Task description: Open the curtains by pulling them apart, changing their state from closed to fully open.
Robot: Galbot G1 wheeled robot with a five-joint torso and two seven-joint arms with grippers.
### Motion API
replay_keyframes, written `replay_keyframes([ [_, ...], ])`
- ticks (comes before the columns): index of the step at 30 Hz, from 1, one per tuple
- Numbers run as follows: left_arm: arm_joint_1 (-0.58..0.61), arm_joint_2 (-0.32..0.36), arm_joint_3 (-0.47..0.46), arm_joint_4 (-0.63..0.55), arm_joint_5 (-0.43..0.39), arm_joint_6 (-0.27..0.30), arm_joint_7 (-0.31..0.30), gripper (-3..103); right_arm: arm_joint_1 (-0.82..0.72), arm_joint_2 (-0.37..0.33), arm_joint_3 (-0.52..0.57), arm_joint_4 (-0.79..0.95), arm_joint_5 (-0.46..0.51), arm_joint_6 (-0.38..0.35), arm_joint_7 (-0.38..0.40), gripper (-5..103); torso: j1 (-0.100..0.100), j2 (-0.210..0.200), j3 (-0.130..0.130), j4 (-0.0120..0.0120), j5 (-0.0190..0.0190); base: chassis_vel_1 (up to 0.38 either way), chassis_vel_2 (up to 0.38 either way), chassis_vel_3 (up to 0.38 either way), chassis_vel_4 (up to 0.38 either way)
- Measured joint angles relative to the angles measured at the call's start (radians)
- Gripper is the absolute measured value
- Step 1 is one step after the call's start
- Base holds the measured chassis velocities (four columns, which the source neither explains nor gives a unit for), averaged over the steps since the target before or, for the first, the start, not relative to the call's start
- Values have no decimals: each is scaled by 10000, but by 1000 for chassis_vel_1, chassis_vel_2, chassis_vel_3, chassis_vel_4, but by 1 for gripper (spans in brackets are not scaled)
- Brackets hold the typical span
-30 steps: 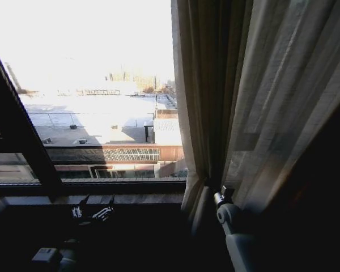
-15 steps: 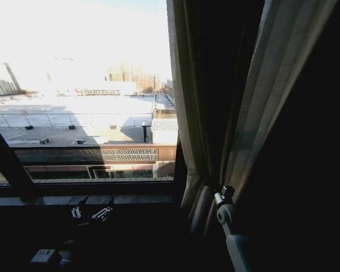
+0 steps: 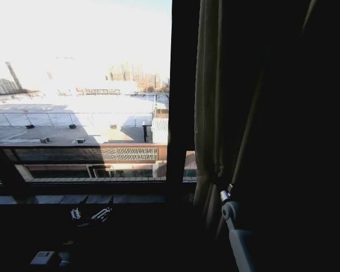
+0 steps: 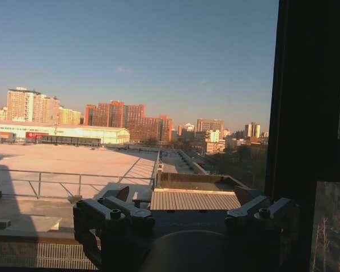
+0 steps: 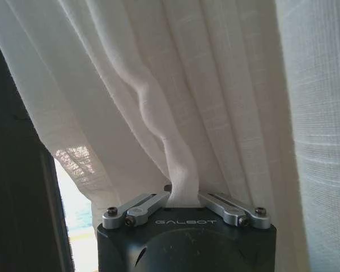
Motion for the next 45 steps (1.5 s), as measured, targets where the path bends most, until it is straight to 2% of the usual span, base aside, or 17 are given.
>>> replay_keyframes([
  [13, 60, -131, 78, 97, 161, -157, 9, 100, 1016, -63, 707, -1828, -27, 313, 3514, 0, -1, 1, -1, 1, -3, 0, 0, 0, 0],
  [17, 75, -176, 98, 98, 161, -181, 9, 100, 1122, -102, 830, -2032, -19, 346, 3875, -3, -1, 1, 0, -2, 1, 0, 0, 0, 0],
  [19, 71, -189, 109, 98, 161, -181, 9, 100, 1111, -110, 836, -2034, 3, 343, 3877, 2, -1, 0, 1, -4, 6, 0, 0, 0, 0],
  [22, 1, -217, 151, 107, 168, -179, 12, 100, 772, -138, 803, -1470, 13, 339, 3338, 18, 1, -2, 3, -4, 7, 0, 0, 0, 0],
  [24, -18, -221, 153, 108, 169, -170, 12, 100, 576, -138, 799, -1167, 18, 302, 2957, 18, 1, -2, 3, -3, 6, 0, 0, 0, 0],
  [26, -55, -222, 142, 108, 169, -142, 10, 100, 12, -212, 782, -403, 17, 123, 1826, 29, 0, -1, 3, -1, 6, 0, 0, 0, 0],
  [27, -93, -216, 122, 118, 167, -120, 6, 100, -547, -315, 784, 342, -61, -60, 680, 34, -1, -1, 1, -2, -1, 0, 0, 0, 0],
  [28, -120, -214, 113, 128, 164, -108, 5, 100, -882, -356, 780, 783, -170, -235, 61, 40, -1, 0, 0, -4, -4, 0, 0, 0, 0],
  [29, -120, -214, 113, 128, 164, -108, 5, 100, -882, -356, 780, 783, -170, -235, 61, 40, -1, 0, 0, -4, -4, 0, 0, 0, 0],
  [31, -176, -214, 88, 149, 154, -87, -1, 100, -1516, -396, 686, 1583, -360, -526, -751, 45, -2, 1, 0, -7, 1, 0, 0, 0, 0],
  [32, -226, -214, 77, 171, 142, -48, -2, 100, -1879, -397, 562, 2102, -417, -610, -971, 56, -2, 0, 0, -4, 1, 0, 0, 0, 0],
  [34, -252, -215, 70, 180, 137, -25, -9, 100, -2045, -388, 499, 2324, -432, -634, -1014, 56, -2, 0, 0, -2, 0, 0, 0, 0, 0],
  [37, -365, -208, -1, 218, 40, 62, -49, 100, -2659, -352, 223, 3174, -457, -771, -1210, 73, -1, -1, 0, 0, 2, 0, 0, 0, 0],
  [40, -451, -196, -54, 239, -52, 119, -98, 100, -3061, -311, 91, 3710, -468, -818, -1521, 78, -1, 0, 0, -1, 1, 0, 0, 0, 0],
  [42, -522, -191, -85, 268, -108, 172, -197, 100, -3430, -227, 36, 4219, -617, -829, -1901, 88, -2, 0, 0, -2, 1, 0, 0, 0, 0],
  [43, -522, -191, -85, 268, -108, 172, -197, 100, -3430, -227, 36, 4219, -617, -829, -1901, 88, -2, 0, 0, -2, 1, 0, 0, 0, 0],
  [45, -566, -190, -101, 297, -126, 213, -251, 100, -3622, -138, 0, 4505, -703, -830, -1971, 97, -2, 1, 0, -3, 1, 0, 0, 0, 0],
])
